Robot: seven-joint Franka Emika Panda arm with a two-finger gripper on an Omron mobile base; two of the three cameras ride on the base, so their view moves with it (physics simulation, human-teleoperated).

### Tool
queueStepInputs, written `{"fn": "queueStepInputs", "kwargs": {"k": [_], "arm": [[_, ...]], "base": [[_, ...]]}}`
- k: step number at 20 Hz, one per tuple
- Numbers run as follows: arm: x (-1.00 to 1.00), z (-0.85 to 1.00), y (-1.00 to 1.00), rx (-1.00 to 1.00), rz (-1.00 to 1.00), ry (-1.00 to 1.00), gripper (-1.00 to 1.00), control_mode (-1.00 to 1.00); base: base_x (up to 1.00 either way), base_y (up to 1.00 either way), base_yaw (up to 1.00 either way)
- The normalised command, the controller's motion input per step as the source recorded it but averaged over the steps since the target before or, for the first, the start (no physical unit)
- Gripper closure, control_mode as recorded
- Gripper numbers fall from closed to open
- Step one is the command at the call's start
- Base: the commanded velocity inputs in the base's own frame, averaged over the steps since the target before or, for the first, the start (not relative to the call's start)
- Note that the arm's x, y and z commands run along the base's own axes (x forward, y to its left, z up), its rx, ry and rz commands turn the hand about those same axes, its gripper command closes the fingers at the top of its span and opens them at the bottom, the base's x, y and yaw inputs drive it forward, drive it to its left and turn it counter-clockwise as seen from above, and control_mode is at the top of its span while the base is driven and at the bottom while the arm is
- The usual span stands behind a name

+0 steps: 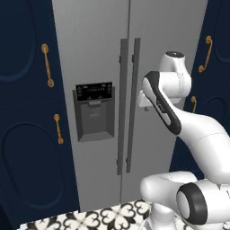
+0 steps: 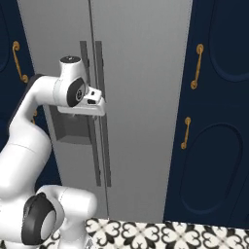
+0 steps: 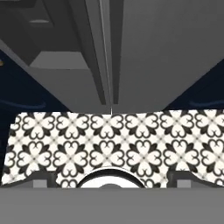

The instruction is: Take the strawberry from the fridge and place it on top of the pancake, located on the dining counter.

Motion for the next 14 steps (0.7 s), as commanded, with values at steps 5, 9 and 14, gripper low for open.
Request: {"fn": "queueStepInputs", "kwargs": {"k": [5,9,14], "arm": [[0.52,-0.1,0.0,0.0,0.01,-0.22,-1.0,-1.0],[0.87,-0.07,0.02,0.0,0.02,-0.39,-1.0,-1.0],[0.65,0.0,0.03,0.0,0.0,-0.36,-1.0,-1.0]], "base": [[0.0,0.0,0.0],[0.0,0.0,0.0],[0.0,0.0,0.0]]}}
